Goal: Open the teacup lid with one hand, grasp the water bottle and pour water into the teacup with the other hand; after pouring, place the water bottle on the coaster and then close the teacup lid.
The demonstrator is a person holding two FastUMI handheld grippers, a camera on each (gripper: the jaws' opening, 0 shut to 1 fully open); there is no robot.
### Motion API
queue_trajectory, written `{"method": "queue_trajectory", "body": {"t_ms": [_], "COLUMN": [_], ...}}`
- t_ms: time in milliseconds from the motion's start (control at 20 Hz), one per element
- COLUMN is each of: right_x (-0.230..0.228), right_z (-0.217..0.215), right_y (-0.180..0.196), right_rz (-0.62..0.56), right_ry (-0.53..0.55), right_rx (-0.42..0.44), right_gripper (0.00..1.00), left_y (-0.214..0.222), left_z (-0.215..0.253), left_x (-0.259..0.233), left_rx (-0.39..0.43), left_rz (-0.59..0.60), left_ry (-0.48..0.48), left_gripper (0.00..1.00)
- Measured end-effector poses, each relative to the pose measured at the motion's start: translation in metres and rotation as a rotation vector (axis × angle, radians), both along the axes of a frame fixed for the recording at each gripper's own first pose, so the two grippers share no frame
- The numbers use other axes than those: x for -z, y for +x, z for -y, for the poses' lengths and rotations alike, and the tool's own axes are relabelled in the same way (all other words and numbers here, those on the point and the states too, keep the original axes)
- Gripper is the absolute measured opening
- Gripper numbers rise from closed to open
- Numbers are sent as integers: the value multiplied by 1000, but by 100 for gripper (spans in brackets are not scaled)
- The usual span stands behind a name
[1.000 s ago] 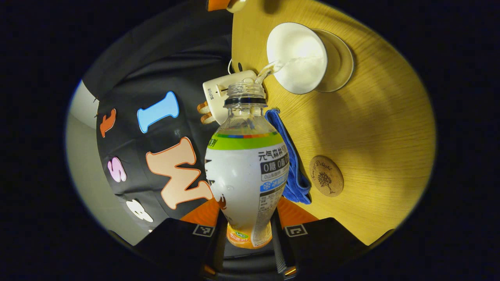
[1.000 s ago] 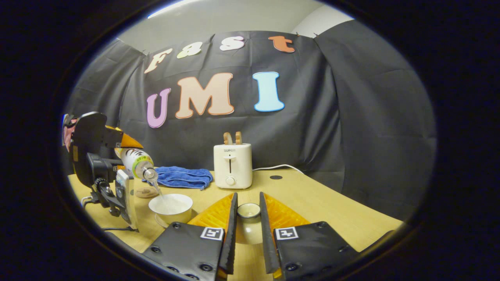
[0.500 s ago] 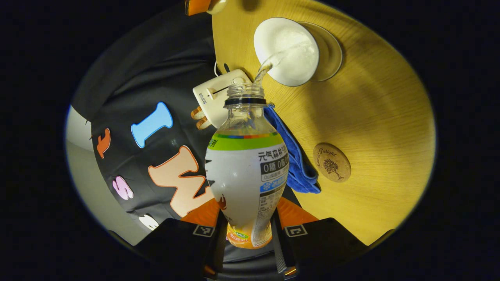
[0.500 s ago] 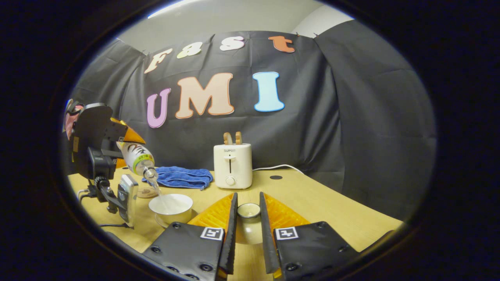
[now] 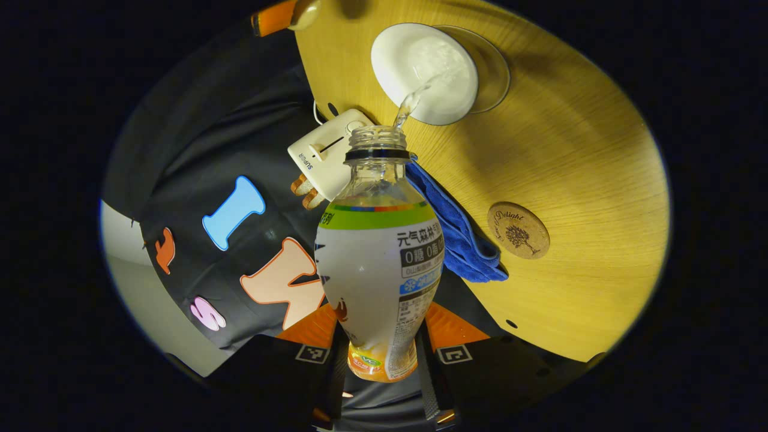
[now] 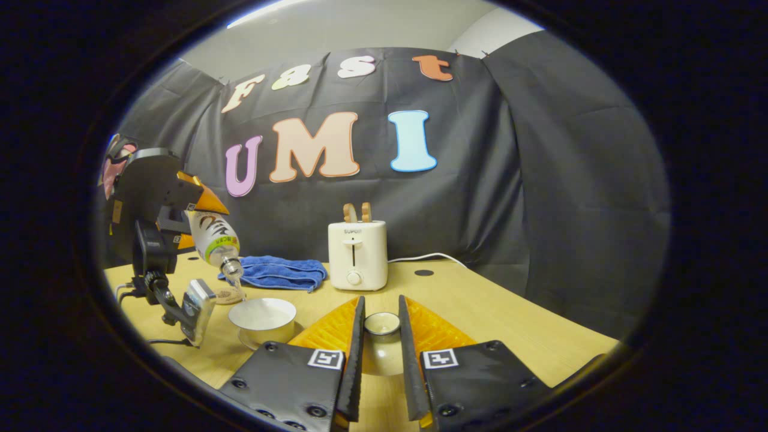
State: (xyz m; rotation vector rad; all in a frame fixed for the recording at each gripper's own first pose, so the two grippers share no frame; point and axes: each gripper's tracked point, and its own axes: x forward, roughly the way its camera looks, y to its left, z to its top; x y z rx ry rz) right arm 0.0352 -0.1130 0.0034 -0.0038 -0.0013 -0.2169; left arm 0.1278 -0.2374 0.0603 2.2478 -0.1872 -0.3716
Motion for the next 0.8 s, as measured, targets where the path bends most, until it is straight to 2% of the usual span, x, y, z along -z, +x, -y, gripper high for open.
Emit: {"method": "queue_trajectory", "body": {"t_ms": [350, 500, 650, 800], "right_x": [0, 0, 0, 0], "right_z": [0, 0, 0, 0], "right_y": [0, 0, 0, 0], "right_rz": [0, 0, -1, -1], "right_ry": [0, 0, 0, 0], "right_rx": [0, 0, -1, -1], "right_gripper": [35, 35, 35, 34], "left_y": [-1, 0, 0, -4], "left_z": [1, -5, -15, -20], "left_x": [0, 8, 30, 51], "left_rx": [5, -7, -40, -65], "left_rz": [2, -30, -112, -215], "left_ry": [17, -22, -175, -434], "left_gripper": [50, 49, 49, 49]}}
